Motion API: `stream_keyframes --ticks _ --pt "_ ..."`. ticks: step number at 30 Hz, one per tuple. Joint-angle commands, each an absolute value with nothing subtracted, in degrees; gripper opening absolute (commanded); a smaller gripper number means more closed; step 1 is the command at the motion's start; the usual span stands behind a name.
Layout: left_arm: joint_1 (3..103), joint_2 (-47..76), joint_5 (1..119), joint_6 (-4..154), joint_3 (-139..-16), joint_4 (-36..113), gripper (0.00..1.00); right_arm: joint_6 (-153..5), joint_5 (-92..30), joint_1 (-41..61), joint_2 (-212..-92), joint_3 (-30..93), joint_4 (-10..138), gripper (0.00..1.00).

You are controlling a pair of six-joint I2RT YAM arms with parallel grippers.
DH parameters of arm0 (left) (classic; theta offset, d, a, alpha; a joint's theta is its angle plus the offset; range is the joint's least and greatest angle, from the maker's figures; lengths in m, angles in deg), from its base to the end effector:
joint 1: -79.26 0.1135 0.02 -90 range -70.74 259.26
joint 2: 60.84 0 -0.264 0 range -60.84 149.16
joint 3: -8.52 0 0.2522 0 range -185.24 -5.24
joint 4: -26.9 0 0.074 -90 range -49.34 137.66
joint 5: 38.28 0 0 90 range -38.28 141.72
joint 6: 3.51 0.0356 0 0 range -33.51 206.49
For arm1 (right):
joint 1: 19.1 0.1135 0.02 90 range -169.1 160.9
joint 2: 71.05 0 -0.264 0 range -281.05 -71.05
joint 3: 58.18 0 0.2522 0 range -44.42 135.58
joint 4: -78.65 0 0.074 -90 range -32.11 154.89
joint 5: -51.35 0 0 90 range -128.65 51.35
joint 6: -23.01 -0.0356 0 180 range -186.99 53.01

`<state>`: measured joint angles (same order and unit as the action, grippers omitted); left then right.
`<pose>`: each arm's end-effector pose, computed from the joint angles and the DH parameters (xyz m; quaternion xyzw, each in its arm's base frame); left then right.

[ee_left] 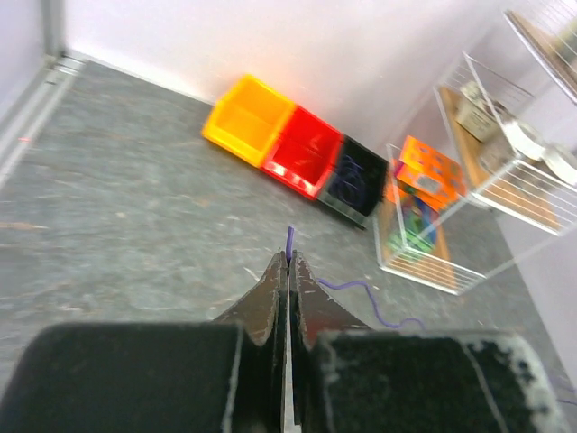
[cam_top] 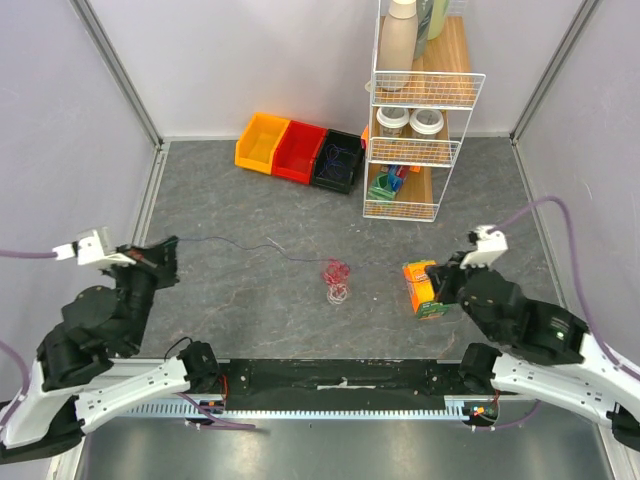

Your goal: Untangle the cables

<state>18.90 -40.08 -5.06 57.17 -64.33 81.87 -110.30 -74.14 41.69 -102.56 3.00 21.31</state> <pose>0.0365 -0.0039 0.4014 -0.1451 0.7019 -0.1832 0.6728 0.0694 0.0818 0.3285 0.0321 0.8295 0.2283 0.5088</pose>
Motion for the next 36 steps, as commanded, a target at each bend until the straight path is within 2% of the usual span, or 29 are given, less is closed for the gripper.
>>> stream_keyframes --ticks 1,6,15,20,30,36 --pt "18.8 -43.3 -17.6 62.0 -68.9 90.7 0.02 -111.6 -86.8 41.9 -95.6 6.8 15.3 0.0" --pt "18.8 -48.3 -21.7 66.1 -69.7 90.8 0.02 -113.3 -93.9 41.9 -91.4 8.4 11.4 0.0" --pt "17.9 -51.2 -28.6 73.6 -71.4 90.1 0.02 -114.1 -102.5 41.9 -93.4 11.5 7.6 0.0" --pt "17.0 -52.5 -29.7 74.8 -71.8 90.0 0.02 -114.4 -103.3 41.9 -93.2 11.5 7.8 0.0" --pt "16.6 -45.4 -22.4 74.7 -69.7 87.2 0.02 -105.1 -90.2 41.9 -101.5 6.5 21.5 0.0" --pt "16.7 -34.4 -8.0 69.5 -68.0 89.4 0.02 -99.6 -74.5 41.9 -112.3 5.2 30.1 0.0"
